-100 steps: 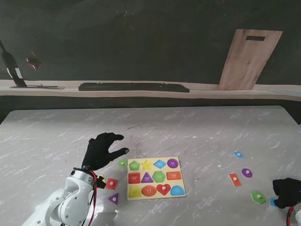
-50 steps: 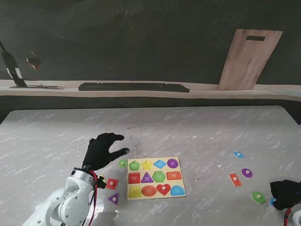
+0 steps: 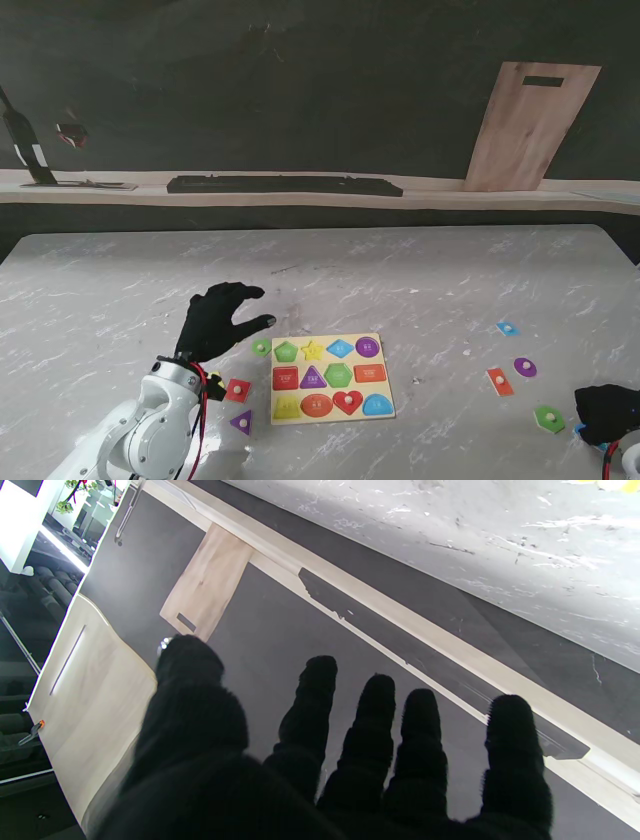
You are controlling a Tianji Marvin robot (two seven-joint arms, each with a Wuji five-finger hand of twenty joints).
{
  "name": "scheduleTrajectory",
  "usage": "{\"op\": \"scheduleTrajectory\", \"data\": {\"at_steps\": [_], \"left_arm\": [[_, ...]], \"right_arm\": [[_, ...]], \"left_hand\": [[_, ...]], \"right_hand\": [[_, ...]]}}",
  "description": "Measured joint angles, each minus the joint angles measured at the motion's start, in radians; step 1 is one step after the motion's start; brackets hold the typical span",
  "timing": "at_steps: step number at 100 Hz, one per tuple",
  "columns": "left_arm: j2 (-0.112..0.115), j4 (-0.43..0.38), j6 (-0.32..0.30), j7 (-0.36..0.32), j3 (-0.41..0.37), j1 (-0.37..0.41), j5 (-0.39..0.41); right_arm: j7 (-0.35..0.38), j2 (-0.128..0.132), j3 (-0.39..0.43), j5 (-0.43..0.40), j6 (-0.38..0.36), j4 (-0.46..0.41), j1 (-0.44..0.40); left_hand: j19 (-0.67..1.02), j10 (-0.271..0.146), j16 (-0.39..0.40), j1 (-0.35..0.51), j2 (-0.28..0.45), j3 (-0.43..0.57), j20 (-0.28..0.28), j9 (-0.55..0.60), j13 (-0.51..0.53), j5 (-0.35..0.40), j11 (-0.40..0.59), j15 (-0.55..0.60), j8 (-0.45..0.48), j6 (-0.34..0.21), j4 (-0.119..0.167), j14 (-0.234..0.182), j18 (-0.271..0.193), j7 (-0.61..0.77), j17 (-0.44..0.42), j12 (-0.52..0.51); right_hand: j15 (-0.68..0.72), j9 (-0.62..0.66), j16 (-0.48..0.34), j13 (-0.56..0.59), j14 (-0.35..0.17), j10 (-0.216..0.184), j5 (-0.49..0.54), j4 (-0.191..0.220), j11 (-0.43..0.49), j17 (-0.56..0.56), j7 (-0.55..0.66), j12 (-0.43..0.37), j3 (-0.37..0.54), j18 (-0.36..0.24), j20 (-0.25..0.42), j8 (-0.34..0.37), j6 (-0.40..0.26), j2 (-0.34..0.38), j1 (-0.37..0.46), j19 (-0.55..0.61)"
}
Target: Fit puzzle pieces into a puzzle board
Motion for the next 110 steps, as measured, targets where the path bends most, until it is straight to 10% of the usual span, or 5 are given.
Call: {"op": "scheduleTrajectory", "data": {"at_steps": [41, 53, 110], "left_arm": [[0.0, 0.0, 0.001, -0.001, 0.001, 0.0, 0.0], [0.0, 0.0, 0.001, -0.001, 0.001, 0.0, 0.0], [0.0, -0.002, 0.002, -0.001, 0.0, 0.001, 0.001]], "right_arm": [[-0.027, -0.003, 0.011, 0.022, 0.001, -0.004, -0.008], [-0.109, -0.006, 0.006, 0.011, 0.011, 0.011, -0.009], [-0.047, -0.008, 0.018, -0.013, 0.028, -0.018, -0.036]], "left_hand": [[0.0, 0.0, 0.0, 0.0, 0.0, 0.0, 0.0, 0.0, 0.0, 0.0, 0.0, 0.0, 0.0, 0.0, 0.0, 0.0, 0.0, 0.0, 0.0, 0.0], [0.0, 0.0, 0.0, 0.0, 0.0, 0.0, 0.0, 0.0, 0.0, 0.0, 0.0, 0.0, 0.0, 0.0, 0.0, 0.0, 0.0, 0.0, 0.0, 0.0], [0.0, 0.0, 0.0, 0.0, 0.0, 0.0, 0.0, 0.0, 0.0, 0.0, 0.0, 0.0, 0.0, 0.0, 0.0, 0.0, 0.0, 0.0, 0.0, 0.0]], "right_hand": [[-0.02, -0.03, -0.01, -0.032, 0.0, 0.0, -0.007, 0.05, -0.015, -0.024, -0.093, 0.01, -0.05, 0.0, 0.0, 0.048, 0.018, 0.134, -0.09, -0.02], [-0.016, -0.031, -0.01, -0.032, 0.0, 0.003, -0.007, 0.049, -0.015, -0.016, -0.094, 0.011, -0.061, 0.0, 0.007, 0.06, 0.019, 0.134, -0.108, -0.011], [0.007, -0.02, -0.008, -0.021, 0.001, 0.004, 0.022, 0.049, -0.011, -0.003, -0.066, 0.02, -0.073, 0.004, 0.009, 0.107, 0.001, 0.083, -0.108, -0.008]]}}
